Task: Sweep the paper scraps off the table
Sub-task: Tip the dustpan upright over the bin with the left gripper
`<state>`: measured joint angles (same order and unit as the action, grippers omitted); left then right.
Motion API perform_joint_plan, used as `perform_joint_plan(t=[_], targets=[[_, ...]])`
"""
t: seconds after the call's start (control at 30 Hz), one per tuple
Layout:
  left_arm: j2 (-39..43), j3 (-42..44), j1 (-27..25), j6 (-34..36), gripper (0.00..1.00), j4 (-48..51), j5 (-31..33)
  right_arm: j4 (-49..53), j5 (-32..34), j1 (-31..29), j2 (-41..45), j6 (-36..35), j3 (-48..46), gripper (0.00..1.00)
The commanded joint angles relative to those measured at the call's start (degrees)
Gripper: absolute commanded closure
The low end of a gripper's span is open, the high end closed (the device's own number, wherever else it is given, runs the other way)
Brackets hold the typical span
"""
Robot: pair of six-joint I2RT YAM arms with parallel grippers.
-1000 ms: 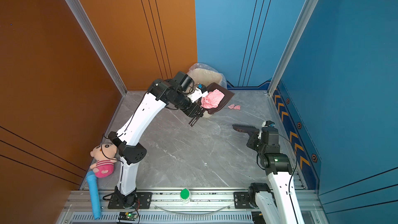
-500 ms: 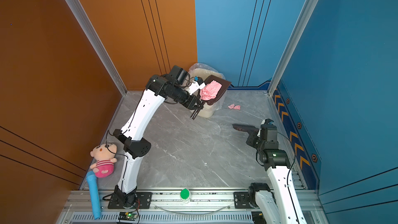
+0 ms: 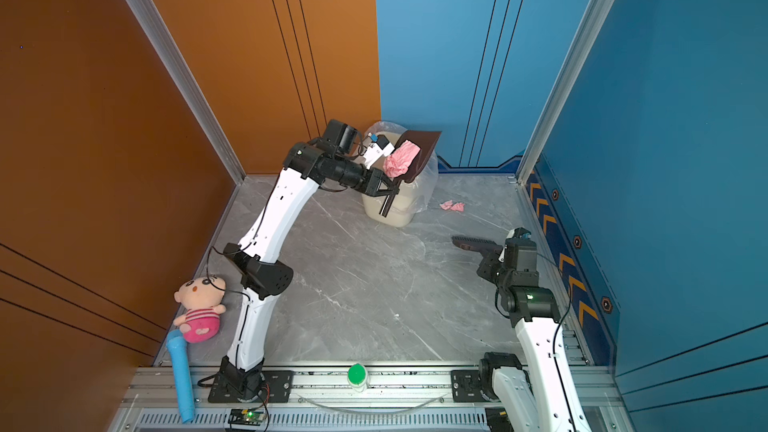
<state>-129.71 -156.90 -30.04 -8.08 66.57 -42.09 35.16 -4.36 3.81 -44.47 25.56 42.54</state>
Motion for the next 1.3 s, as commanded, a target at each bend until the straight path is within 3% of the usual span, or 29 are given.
perform_joint_plan(t=[0.0, 0.27, 0.4, 0.7, 0.8, 0.93, 1.07, 1.27], targets=[[-1.5, -1.3, 1.3, -5.2, 1.00, -9.2, -6.6, -2.2, -0.3, 0.8, 0.5, 0.3, -0.5, 1.00], [-4.6, 0.5, 3.4, -18.1, 1.00, -26.6, -14.8, -2.0, -1.0, 2.3, 1.1, 0.4, -0.9, 1.00], [-5.4, 5.3, 4.2, -31.6, 1.00, -44.8, -19.9, -2.0, -1.3, 2.8, 1.2, 0.5, -1.2, 1.00], [-6.3, 11.6, 4.8, -55.2, 1.00, -71.7, -25.2, -1.8, -1.7, 3.2, 0.9, 0.3, -0.9, 1.00], [-5.0, 15.6, 4.9, -59.0, 1.00, -76.8, -25.9, -1.6, -2.0, 3.3, 0.5, -0.1, -0.5, 1.00], [-2.9, 19.3, 4.9, -58.5, 1.00, -77.6, -25.8, -1.5, -2.0, 3.3, 0.7, -0.2, -0.2, 1.00], [-2.1, 22.0, 4.9, -64.4, 1.00, -85.1, -26.1, -1.1, -2.1, 3.3, 1.1, -0.2, -0.1, 1.00], [-0.7, 23.4, 4.8, -64.3, 1.00, -85.7, -26.3, -1.0, -2.1, 3.3, 1.9, -0.2, 0.0, 1.00]])
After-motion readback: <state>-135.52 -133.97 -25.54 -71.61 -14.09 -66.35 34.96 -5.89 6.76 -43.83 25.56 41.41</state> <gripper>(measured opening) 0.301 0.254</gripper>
